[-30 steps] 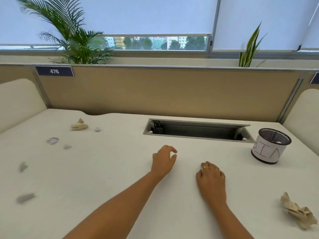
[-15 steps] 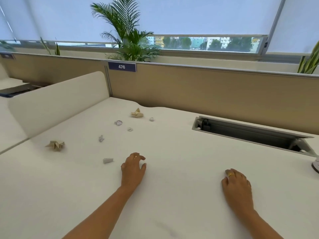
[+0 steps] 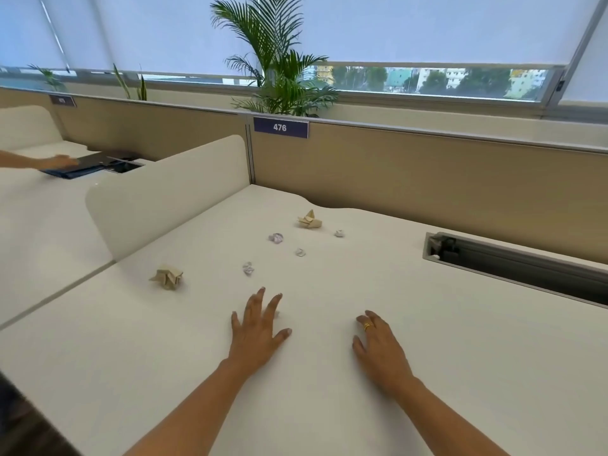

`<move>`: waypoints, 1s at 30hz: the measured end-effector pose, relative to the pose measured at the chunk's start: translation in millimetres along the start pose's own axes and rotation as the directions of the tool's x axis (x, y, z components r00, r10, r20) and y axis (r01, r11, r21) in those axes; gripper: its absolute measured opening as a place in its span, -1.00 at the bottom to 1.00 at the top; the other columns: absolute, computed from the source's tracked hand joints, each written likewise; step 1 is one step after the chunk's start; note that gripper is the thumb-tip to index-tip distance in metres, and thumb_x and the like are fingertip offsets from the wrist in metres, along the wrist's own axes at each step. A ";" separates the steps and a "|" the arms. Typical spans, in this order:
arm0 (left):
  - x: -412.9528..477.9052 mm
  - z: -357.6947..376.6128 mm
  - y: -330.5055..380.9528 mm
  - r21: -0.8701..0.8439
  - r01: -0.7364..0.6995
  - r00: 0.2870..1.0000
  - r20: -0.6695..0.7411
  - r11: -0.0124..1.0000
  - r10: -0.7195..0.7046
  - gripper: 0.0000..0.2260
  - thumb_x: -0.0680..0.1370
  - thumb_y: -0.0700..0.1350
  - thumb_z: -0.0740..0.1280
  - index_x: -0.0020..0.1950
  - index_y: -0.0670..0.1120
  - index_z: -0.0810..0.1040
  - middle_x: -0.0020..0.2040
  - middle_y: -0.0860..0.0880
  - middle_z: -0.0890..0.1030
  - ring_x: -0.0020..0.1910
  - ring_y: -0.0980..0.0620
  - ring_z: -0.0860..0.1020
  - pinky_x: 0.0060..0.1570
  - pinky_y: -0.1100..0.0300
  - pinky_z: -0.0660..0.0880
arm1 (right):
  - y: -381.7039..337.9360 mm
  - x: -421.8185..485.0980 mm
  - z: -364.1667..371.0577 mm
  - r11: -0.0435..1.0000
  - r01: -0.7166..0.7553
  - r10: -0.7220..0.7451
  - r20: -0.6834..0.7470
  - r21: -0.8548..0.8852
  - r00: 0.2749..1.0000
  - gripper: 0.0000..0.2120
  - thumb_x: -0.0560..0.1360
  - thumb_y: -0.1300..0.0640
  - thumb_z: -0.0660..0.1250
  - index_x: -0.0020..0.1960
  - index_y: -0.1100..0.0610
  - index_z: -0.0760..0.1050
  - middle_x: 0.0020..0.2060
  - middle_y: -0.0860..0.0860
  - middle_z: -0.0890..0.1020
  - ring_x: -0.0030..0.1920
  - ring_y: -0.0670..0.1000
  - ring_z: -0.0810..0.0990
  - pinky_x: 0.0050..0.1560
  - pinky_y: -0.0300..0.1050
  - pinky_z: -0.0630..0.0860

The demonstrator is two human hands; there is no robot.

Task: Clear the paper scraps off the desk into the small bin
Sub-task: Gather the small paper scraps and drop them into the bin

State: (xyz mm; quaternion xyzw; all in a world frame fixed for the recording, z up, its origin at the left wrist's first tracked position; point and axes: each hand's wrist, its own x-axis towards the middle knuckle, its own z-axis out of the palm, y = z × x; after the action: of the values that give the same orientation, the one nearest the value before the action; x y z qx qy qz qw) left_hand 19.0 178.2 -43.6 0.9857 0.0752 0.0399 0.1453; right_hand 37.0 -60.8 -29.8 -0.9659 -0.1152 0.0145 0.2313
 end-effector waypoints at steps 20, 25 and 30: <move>113.0 -22.2 -89.0 -0.100 -0.017 0.997 0.079 0.995 0.025 -0.48 0.60 0.10 0.08 0.51 0.11 -0.04 0.55 -0.12 -0.17 0.54 -0.11 -0.13 0.50 -0.04 -0.09 | -95.9 161.5 27.5 0.980 0.145 -0.108 0.240 -0.140 0.965 -0.48 0.59 0.23 0.11 0.51 0.07 0.08 0.54 0.06 -0.03 0.53 0.08 0.01 0.47 0.02 0.17; 126.6 -21.5 -96.3 -0.132 -0.143 0.988 0.044 0.981 0.149 -0.56 0.62 0.02 0.06 0.50 0.08 0.08 0.56 -0.01 -0.09 0.54 0.02 -0.04 0.50 0.02 -0.06 | -115.5 197.6 32.9 0.977 0.131 -0.080 0.280 -0.169 0.957 -0.42 0.59 0.24 0.12 0.54 0.13 -0.05 0.54 0.10 -0.16 0.55 0.06 -0.12 0.52 0.02 0.07; 125.4 -15.1 -92.9 -0.231 -0.155 0.988 -0.050 0.960 0.147 -0.65 0.63 -0.09 0.07 0.43 0.02 0.30 0.53 0.07 0.15 0.49 0.11 0.17 0.46 0.17 0.11 | -121.0 214.8 34.8 0.960 0.142 -0.063 0.307 -0.243 0.949 -0.40 0.56 0.38 0.03 0.54 0.15 -0.10 0.54 0.14 -0.19 0.55 0.10 -0.15 0.51 0.08 0.12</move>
State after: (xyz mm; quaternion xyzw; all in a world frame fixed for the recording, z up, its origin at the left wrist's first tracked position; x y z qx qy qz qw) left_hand 128.4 290.5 -49.2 0.9637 -0.0032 0.0756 0.2560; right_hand 217.1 108.7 -1.0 -0.9674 -0.2000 0.1317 0.0821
